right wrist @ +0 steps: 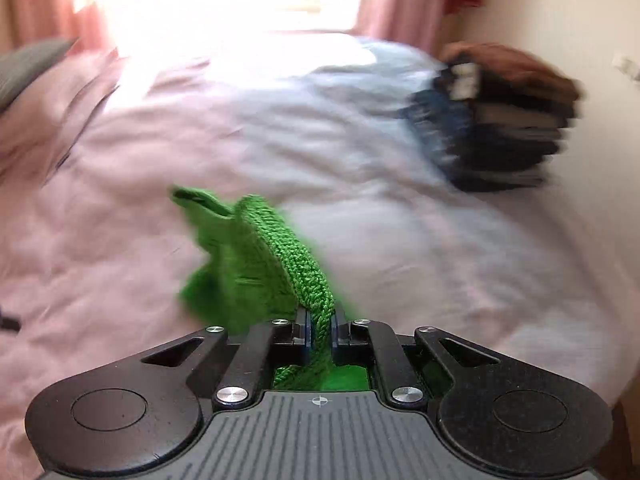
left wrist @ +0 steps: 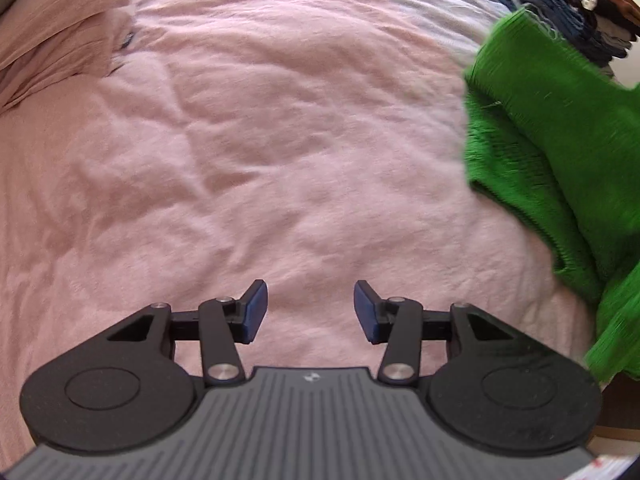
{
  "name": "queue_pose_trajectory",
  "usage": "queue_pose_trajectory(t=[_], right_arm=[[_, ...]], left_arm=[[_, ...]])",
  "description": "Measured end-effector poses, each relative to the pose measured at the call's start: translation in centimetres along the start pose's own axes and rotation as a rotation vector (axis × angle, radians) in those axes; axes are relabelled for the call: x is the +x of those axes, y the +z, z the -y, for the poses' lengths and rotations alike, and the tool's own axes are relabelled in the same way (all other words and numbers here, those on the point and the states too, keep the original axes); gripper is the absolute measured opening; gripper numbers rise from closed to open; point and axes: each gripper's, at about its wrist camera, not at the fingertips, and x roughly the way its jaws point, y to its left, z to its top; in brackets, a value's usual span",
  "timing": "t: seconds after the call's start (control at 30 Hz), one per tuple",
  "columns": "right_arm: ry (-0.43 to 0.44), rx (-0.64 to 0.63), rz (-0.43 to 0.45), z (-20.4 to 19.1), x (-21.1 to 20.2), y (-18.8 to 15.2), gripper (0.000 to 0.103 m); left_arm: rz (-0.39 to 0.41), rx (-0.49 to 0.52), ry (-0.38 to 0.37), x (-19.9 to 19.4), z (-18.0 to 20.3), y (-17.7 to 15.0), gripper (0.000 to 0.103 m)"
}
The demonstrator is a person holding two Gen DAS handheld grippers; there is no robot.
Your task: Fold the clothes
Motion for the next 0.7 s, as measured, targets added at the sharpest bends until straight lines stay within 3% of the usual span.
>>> queue_pose_trajectory(t=[0.1,0.17,0.27,0.3,0.4,0.53,0.7], right_arm=[[-0.115,0.035,0.005,7.9,0.2,1.4,0.004],[-0.148,0.085,-0.07,13.1,2.1,1.5,0.007],[-0.216,0.181,-0.193,19.4,5.6,0.8,0.017],[-0.206,0.214,-0.22,21.5,6.7,0.3,0.026],[-0.061,0.349,-0.232,25.9,9.2,-0.3,0.054],[0.148,0.404,-0.268,29.3,13.7,-0.1,0.059],[0.376,0.297,-0.263,28.7,19.9,2.7,0.061]], left_arm=[[0.021,0.03,-0.037,0.3,3.5,1.2,0.042],[0.032,0.041,-0.069,0.7,6.2,1.9,0.043],[0.039,0.024,-0.127,1.8,10.3,2.9,0.05],[0.034,0.008,-0.146,2.4,11.6,3.2,0.053],[0.013,-0.074,-0.217,4.4,15.4,3.6,0.053],[0.01,-0.232,-0.319,7.2,19.5,3.9,0.057],[0.077,-0.427,-0.312,10.0,21.5,5.4,0.066]])
